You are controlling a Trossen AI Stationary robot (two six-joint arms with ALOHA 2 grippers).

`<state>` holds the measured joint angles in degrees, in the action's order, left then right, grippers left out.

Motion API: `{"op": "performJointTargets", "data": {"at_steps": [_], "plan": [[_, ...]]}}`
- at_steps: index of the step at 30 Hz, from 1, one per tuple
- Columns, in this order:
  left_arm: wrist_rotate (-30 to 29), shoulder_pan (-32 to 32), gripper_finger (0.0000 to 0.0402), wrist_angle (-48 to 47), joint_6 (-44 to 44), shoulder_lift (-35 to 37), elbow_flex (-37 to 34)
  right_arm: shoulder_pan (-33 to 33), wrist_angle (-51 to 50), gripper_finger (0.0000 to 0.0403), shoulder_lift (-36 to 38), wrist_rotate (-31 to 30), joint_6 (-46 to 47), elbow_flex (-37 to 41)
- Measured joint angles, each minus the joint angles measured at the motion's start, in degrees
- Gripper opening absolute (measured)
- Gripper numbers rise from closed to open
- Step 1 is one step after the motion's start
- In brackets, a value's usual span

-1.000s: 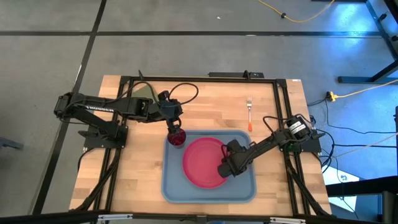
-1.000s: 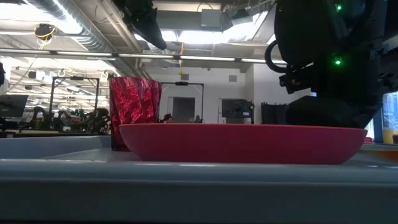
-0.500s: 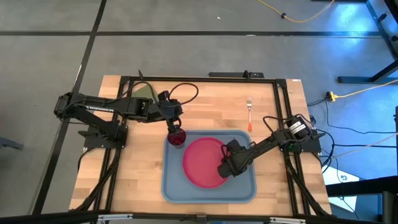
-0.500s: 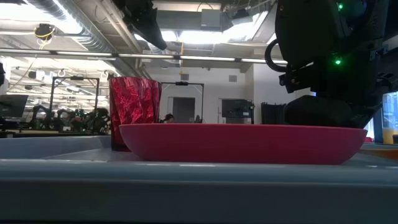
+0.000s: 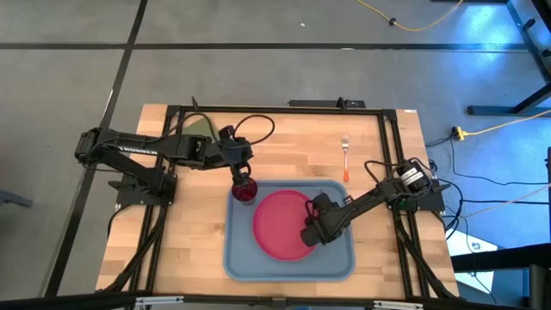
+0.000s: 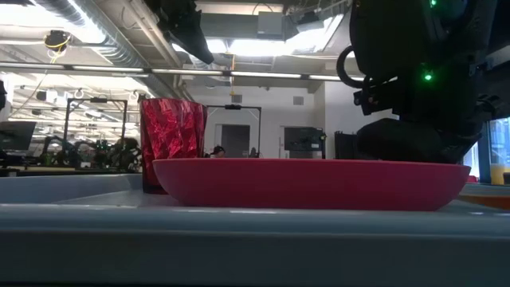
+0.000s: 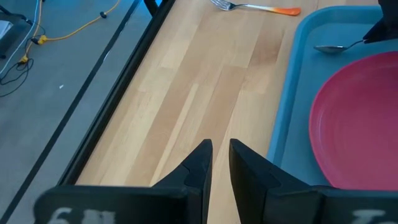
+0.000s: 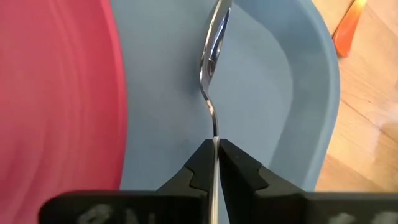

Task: Pick and place plate/cup/fork/spoon on tray
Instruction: Put the orange spoon on the blue serving tray to the right of the pink plate, then put the orange fork on the blue serving tray to the right of the orange spoon

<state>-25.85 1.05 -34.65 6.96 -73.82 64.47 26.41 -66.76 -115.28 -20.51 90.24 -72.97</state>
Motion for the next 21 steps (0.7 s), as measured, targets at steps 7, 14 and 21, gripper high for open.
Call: {"op": "performJointTargets", "data": {"at_steps": [7, 14, 21], "plan": [[0.0, 0.0, 0.0047, 0.0, 0.0, 0.0, 0.0, 0.0, -0.1, 0.0028, 0.1, -0.7, -0.7, -0.5], [0.0, 0.0, 0.0047, 0.0, 0.0, 0.0, 0.0, 0.0, -0.2, 0.0028, 0.1, 1.8, -3.3, -0.5], [0.0, 0.0, 0.0047, 0.0, 0.0, 0.0, 0.0, -0.1, -4.6, 0.0028, 0.1, -0.6, -3.7, -0.5]]}}
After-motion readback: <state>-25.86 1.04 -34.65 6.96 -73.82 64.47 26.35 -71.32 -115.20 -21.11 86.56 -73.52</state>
